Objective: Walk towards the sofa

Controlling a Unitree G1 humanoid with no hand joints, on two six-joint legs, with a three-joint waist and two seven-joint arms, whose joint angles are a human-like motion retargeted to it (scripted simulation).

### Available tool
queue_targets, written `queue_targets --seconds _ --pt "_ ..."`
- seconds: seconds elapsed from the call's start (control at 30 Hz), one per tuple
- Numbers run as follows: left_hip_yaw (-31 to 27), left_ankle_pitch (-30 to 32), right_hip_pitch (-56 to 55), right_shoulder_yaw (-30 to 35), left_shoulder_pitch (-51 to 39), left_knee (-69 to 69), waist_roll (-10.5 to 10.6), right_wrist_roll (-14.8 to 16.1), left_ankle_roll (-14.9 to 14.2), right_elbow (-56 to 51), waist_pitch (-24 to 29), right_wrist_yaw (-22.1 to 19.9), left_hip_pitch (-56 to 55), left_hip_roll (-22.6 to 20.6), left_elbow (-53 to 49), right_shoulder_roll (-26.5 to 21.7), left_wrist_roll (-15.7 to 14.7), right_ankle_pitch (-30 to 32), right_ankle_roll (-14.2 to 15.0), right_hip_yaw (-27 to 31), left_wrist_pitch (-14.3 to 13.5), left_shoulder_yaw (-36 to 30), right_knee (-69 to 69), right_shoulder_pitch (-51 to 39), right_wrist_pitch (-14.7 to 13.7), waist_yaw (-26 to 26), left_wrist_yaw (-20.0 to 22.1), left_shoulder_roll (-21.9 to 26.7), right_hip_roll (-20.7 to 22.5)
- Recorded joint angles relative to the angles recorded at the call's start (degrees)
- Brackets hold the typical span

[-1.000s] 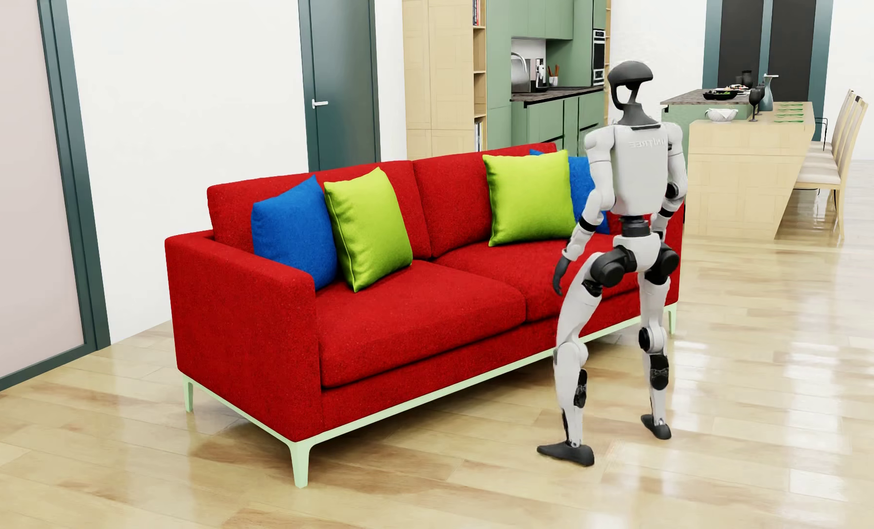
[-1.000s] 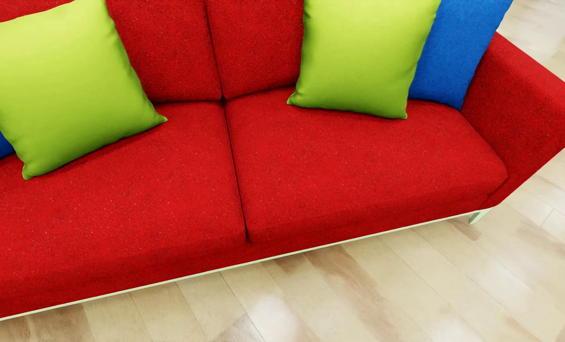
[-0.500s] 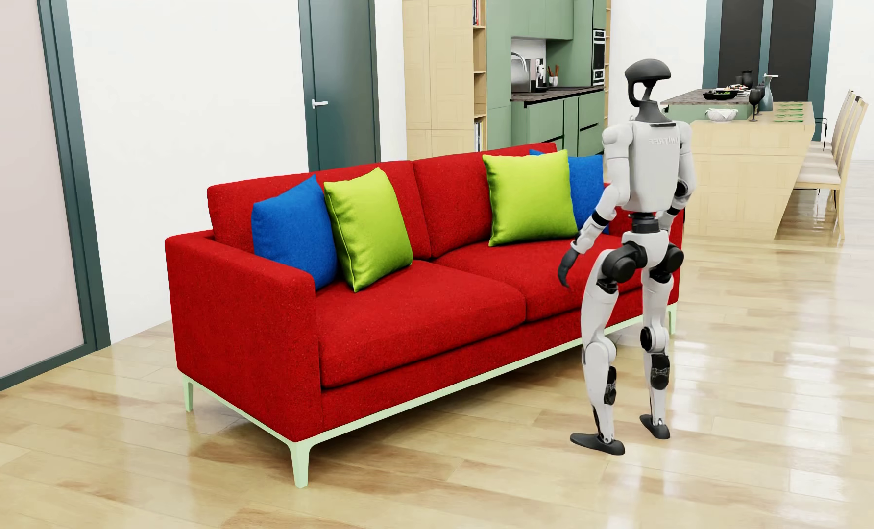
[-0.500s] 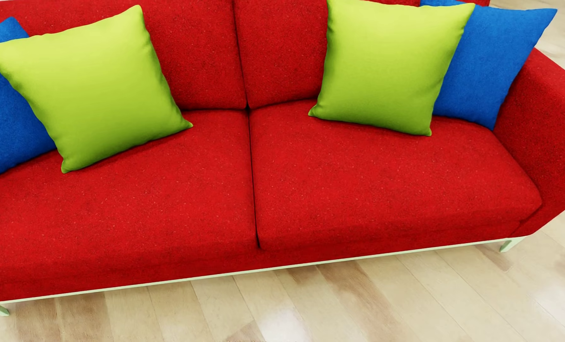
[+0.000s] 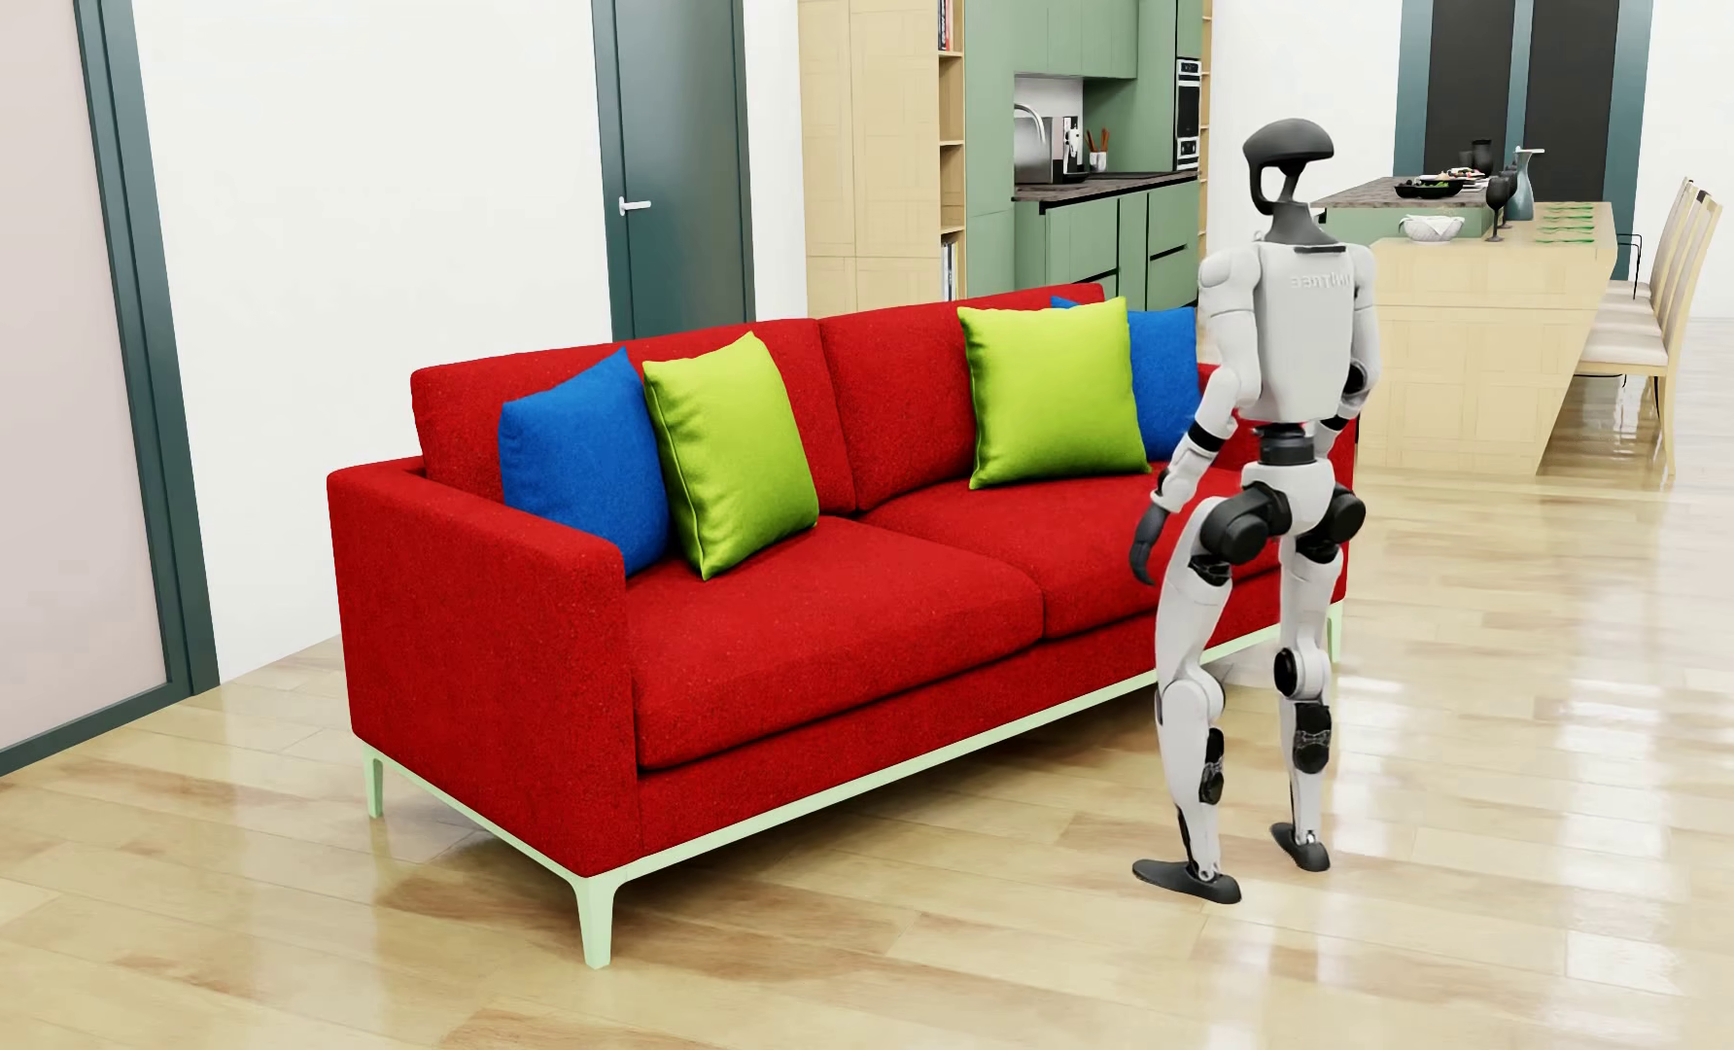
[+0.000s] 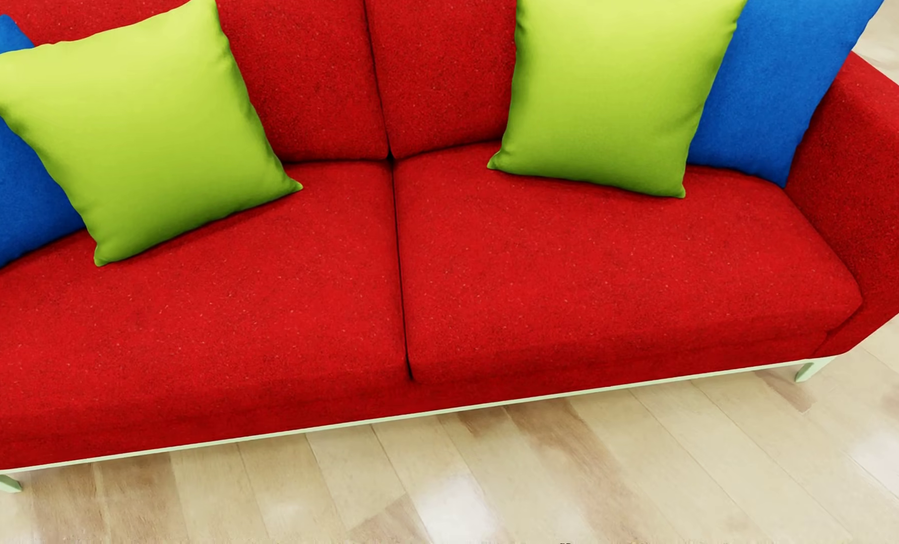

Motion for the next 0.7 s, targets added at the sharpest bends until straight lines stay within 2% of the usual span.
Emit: queue_targets --seconds 0.23,0.47,0.7 --pt "0.13 -1.13 -2.60 1.81 -0.81 3.11 0.11 0.31 0.38 1.12 0.50 0.86 -2.11 1.12 -1.32 -0.34 -0.17 -1.90 -1.04 1.00 -0.22 -0.52 3.80 -0.90 0.62 0.22 0.94 -0.39 0.11" --pt "-2.31 -0.62 -3.34 2.96 -0.56 14.44 0.68 0.82 -1.72 1.52 1.17 0.79 -6.88 3.95 -2.40 0.84 -1.08 -3.05 -0.95 2.54 -0.17 0.32 6.16 -0.85 1.07 0.46 1.46 -0.23 1.48" --pt "1.03 -1.83 -0.94 2.70 -1.15 4.07 0.54 1.98 -0.04 1.48 0.65 0.60 -0.38 1.34 -1.03 0.41 -0.47 -1.51 0.53 2.20 -0.02 -0.62 3.13 1.05 1.42 0.24 0.98 -1.07 0.19"
